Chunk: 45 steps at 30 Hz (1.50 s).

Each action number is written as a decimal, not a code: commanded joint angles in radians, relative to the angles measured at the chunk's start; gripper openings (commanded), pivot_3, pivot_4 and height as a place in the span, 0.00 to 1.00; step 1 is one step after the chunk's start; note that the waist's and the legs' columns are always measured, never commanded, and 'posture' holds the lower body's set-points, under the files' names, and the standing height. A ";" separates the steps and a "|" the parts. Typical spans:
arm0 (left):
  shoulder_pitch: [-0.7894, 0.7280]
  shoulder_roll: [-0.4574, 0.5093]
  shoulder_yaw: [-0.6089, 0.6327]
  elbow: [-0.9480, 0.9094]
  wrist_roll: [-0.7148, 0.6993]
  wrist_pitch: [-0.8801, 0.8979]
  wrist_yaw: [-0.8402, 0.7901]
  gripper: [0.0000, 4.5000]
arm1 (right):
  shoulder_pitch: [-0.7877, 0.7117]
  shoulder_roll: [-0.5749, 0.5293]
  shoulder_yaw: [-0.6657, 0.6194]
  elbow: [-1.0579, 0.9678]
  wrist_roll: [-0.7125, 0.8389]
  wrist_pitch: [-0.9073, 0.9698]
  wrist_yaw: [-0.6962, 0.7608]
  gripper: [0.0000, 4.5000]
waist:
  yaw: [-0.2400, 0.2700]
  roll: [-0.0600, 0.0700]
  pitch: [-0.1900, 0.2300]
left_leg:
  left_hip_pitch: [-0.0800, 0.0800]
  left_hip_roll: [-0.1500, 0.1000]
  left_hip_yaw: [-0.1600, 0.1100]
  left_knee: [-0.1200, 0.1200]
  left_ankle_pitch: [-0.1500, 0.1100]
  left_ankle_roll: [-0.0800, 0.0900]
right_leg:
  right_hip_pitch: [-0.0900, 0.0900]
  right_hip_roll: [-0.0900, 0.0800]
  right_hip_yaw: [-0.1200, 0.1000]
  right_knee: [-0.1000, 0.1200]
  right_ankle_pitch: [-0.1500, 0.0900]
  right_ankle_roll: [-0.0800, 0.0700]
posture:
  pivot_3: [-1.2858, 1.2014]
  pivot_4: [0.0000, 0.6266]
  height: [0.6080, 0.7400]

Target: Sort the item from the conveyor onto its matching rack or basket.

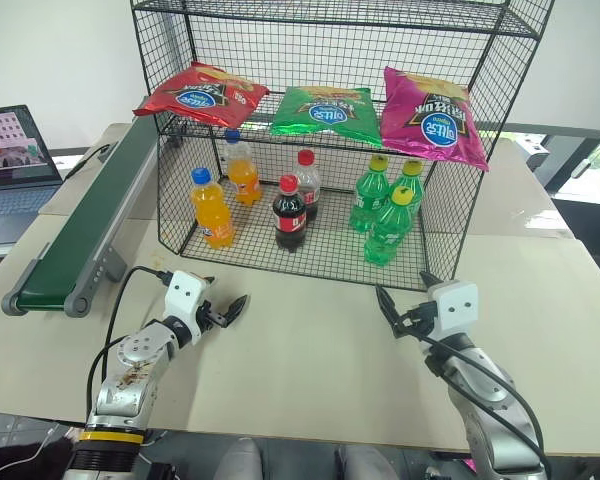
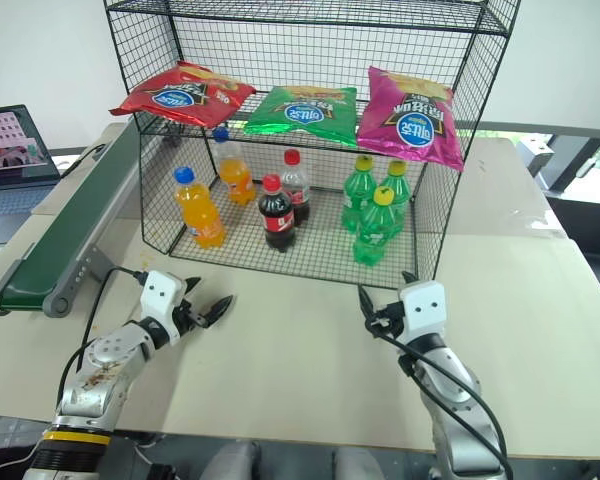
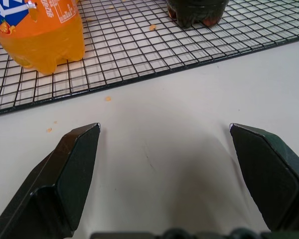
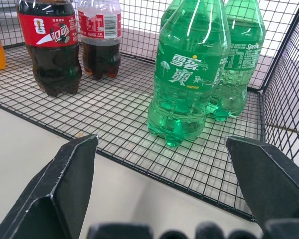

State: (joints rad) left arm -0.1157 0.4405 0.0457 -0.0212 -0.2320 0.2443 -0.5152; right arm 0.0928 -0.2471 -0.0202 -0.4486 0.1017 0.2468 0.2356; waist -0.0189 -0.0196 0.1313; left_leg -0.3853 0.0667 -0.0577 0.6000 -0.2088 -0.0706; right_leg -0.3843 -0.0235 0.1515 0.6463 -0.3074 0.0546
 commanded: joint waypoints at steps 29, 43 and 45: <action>-0.018 0.009 0.047 0.012 0.019 -0.041 0.005 0.98 | -0.034 0.019 0.014 -0.011 -0.004 -0.024 0.002 1.00 | 0.000 0.000 0.000 | 0.000 0.000 0.000 0.001 0.000 0.000 | 0.000 0.000 0.000 0.001 0.000 0.000 | 0.52 0.24 1.00; 0.021 -0.002 0.089 -0.050 -0.015 0.001 0.025 0.98 | -0.050 0.006 0.015 -0.021 0.011 -0.017 0.030 1.00 | -0.001 0.000 0.000 | 0.000 0.000 0.000 0.003 -0.001 0.003 | 0.001 0.000 0.000 0.001 0.000 0.000 | 0.52 0.24 1.00; 0.053 0.003 0.122 -0.127 -0.058 0.042 0.024 0.98 | -0.079 -0.014 0.014 -0.025 0.045 -0.008 0.078 1.00 | -0.003 0.000 0.000 | 0.000 0.000 0.000 0.004 -0.002 0.003 | 0.001 0.000 0.000 0.001 0.000 0.000 | 0.52 0.24 1.00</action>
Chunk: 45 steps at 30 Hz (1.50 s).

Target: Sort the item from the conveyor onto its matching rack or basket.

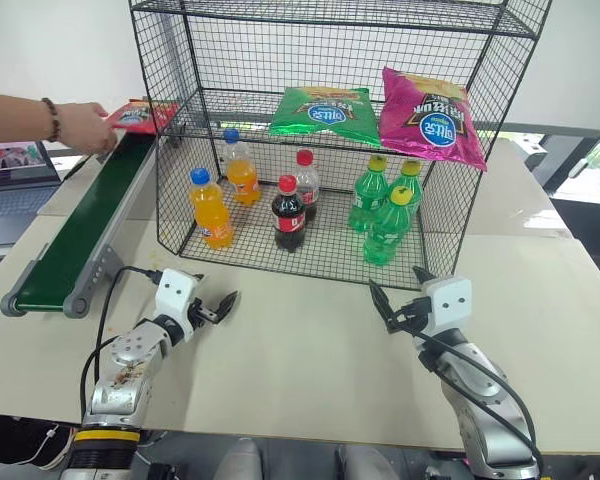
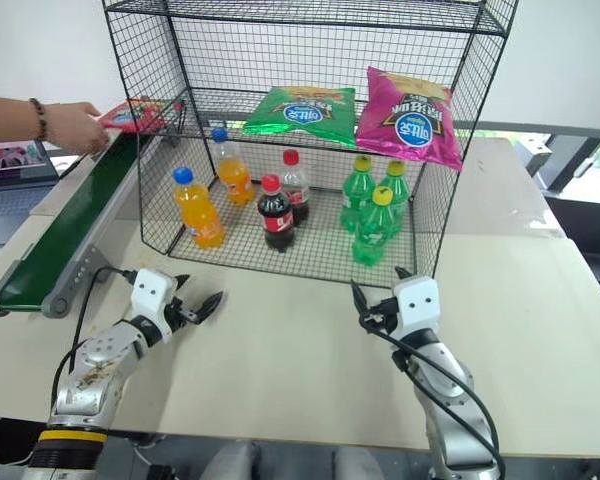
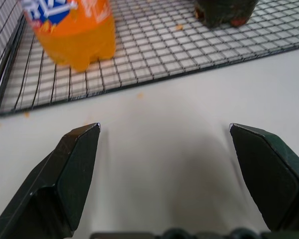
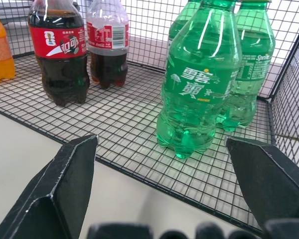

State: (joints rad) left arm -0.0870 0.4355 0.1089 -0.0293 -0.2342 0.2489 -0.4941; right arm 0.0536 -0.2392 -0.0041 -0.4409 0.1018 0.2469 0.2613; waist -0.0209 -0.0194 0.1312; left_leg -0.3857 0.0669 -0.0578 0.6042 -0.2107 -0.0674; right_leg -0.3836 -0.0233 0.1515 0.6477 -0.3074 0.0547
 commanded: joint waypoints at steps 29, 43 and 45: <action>0.335 0.007 0.881 -0.129 -1.613 0.364 0.606 0.98 | -0.538 -0.151 0.161 0.034 0.472 0.115 0.703 1.00 | -0.011 -0.003 0.001 | 0.008 0.001 -0.004 0.003 -0.005 0.006 | 0.013 0.000 -0.004 -0.005 -0.002 0.000 | 0.52 0.24 1.00; 0.303 0.010 0.840 -0.100 -1.568 0.349 0.584 0.98 | -0.584 -0.141 0.159 0.023 0.493 0.135 0.701 1.00 | -0.018 -0.004 0.000 | 0.008 0.001 -0.003 0.001 -0.005 0.005 | 0.012 0.000 -0.004 -0.006 -0.002 0.000 | 0.52 0.24 1.00; 0.300 0.013 0.839 -0.095 -1.567 0.351 0.581 0.98 | -0.585 -0.139 0.159 0.023 0.496 0.131 0.701 1.00 | -0.018 -0.004 0.000 | 0.008 0.001 -0.003 0.002 -0.005 0.004 | 0.012 0.000 -0.004 -0.006 -0.002 0.000 | 0.52 0.24 1.00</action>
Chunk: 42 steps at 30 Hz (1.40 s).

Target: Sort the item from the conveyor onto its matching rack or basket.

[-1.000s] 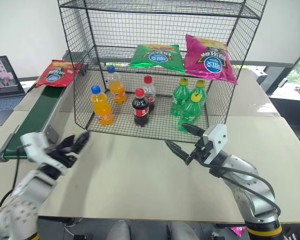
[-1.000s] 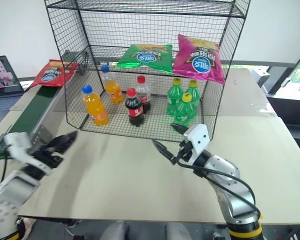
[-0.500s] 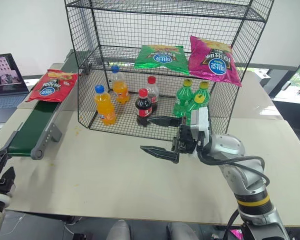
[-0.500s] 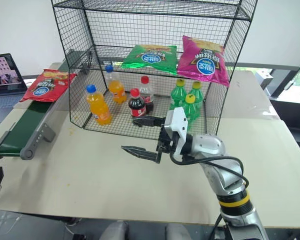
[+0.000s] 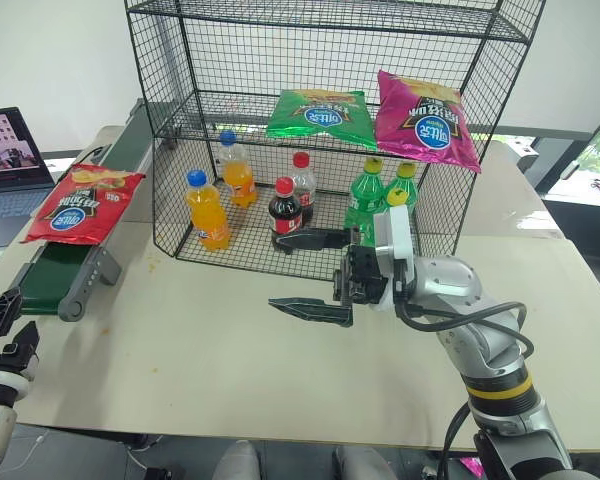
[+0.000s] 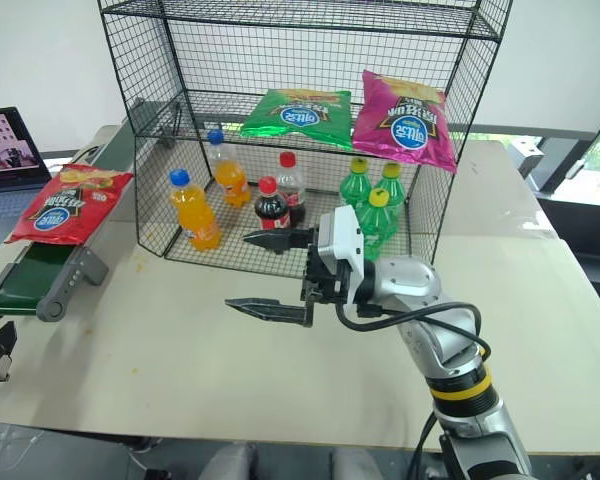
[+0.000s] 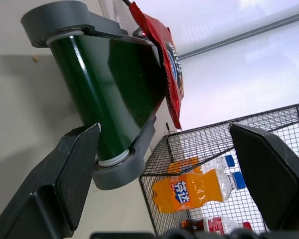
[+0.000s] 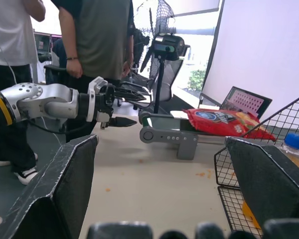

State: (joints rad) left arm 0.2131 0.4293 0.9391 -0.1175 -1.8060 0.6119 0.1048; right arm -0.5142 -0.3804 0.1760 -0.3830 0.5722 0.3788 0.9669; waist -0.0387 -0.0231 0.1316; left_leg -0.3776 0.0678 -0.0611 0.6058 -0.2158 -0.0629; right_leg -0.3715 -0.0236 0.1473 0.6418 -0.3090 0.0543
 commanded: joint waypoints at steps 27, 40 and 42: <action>0.001 0.056 0.033 0.042 0.044 -0.013 -0.075 0.80 | -0.028 0.008 -0.015 -0.031 0.038 -0.008 -0.009 1.00 | -0.002 0.000 0.001 | -0.001 0.000 0.000 -0.001 0.000 0.000 | -0.001 0.000 0.000 -0.001 0.000 0.000 | 0.52 0.24 1.00; -0.037 0.104 0.053 -0.109 -0.083 -0.009 -0.027 0.00 | -0.011 -0.002 -0.046 -0.020 0.009 -0.027 -0.040 1.00 | 0.000 -0.002 0.002 | -0.002 0.000 0.000 -0.002 0.000 0.000 | -0.002 0.000 0.000 -0.002 0.000 0.000 | 0.52 0.24 1.00; -0.086 0.140 0.043 -0.193 -0.150 0.005 -0.001 0.00 | 0.006 -0.014 -0.076 -0.031 0.003 -0.023 -0.076 1.00 | 0.007 -0.003 0.004 | -0.002 0.000 0.000 -0.002 0.000 -0.001 | -0.002 0.000 0.000 -0.002 0.000 0.000 | 0.52 0.24 1.00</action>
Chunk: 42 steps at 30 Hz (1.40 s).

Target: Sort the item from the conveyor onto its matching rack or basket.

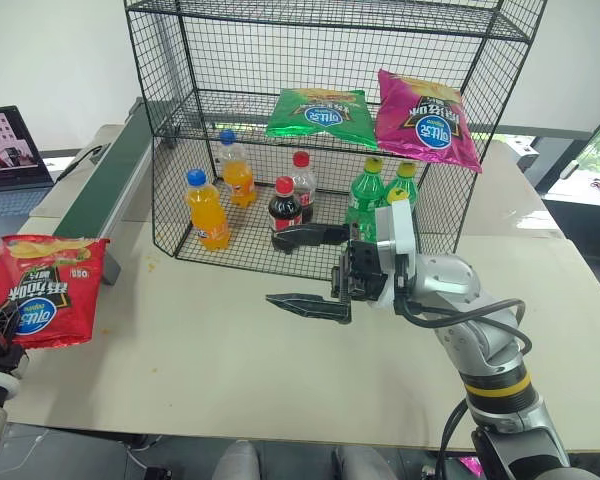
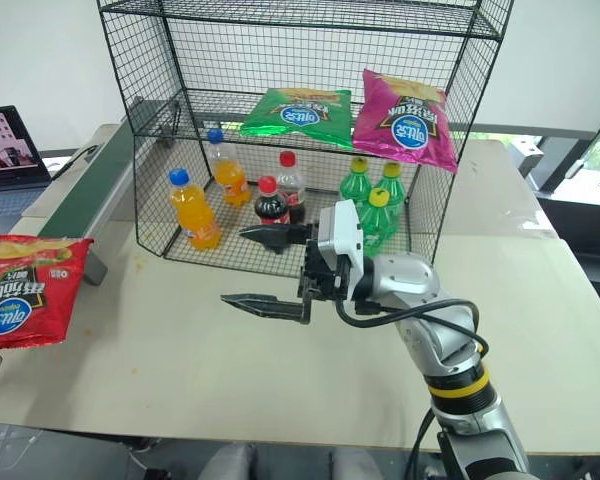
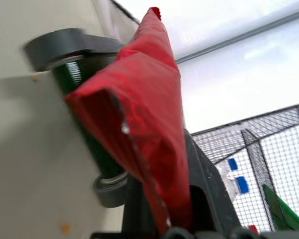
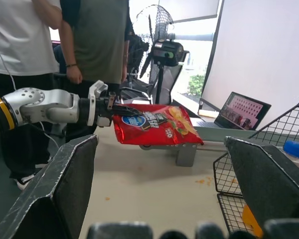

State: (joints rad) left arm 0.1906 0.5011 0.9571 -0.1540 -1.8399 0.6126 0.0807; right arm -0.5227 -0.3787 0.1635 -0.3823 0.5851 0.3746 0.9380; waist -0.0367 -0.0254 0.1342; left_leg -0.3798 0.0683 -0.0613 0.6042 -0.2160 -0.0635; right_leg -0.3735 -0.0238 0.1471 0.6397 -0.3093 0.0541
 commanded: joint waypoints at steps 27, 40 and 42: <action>-0.860 -0.178 -0.479 0.078 -0.132 0.114 0.155 0.00 | 0.121 -0.008 -0.174 -0.293 -0.181 -0.002 -0.467 1.00 | 0.021 0.005 0.001 | -0.004 -0.001 -0.001 0.001 0.001 -0.001 | 0.002 0.000 -0.001 -0.009 0.003 0.003 | 0.52 0.24 1.00; -1.026 -0.210 -0.462 0.376 -0.005 0.007 0.056 0.00 | 0.116 -0.037 -0.172 -0.318 -0.177 0.025 -0.498 1.00 | 0.028 0.005 0.001 | -0.005 -0.002 -0.002 0.002 0.002 -0.003 | 0.002 -0.001 -0.002 -0.010 0.004 0.004 | 0.52 0.24 1.00; -1.068 -0.218 -0.442 0.436 0.019 -0.021 0.057 0.00 | 0.112 -0.038 -0.171 -0.316 -0.176 0.026 -0.497 1.00 | 0.025 0.005 0.001 | -0.005 -0.002 -0.002 0.002 0.002 -0.003 | 0.002 -0.001 -0.002 -0.010 0.004 0.004 | 0.52 0.24 1.00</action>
State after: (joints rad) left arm -0.8477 0.2828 0.4943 0.2532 -1.8452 0.6169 0.1500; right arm -0.3889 -0.4119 0.0118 -0.6657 0.4054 0.4039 0.4478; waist -0.0112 -0.0205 0.1357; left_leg -0.3851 0.0660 -0.0633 0.6059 -0.2137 -0.0662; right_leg -0.3712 -0.0243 0.1454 0.6292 -0.3056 0.0579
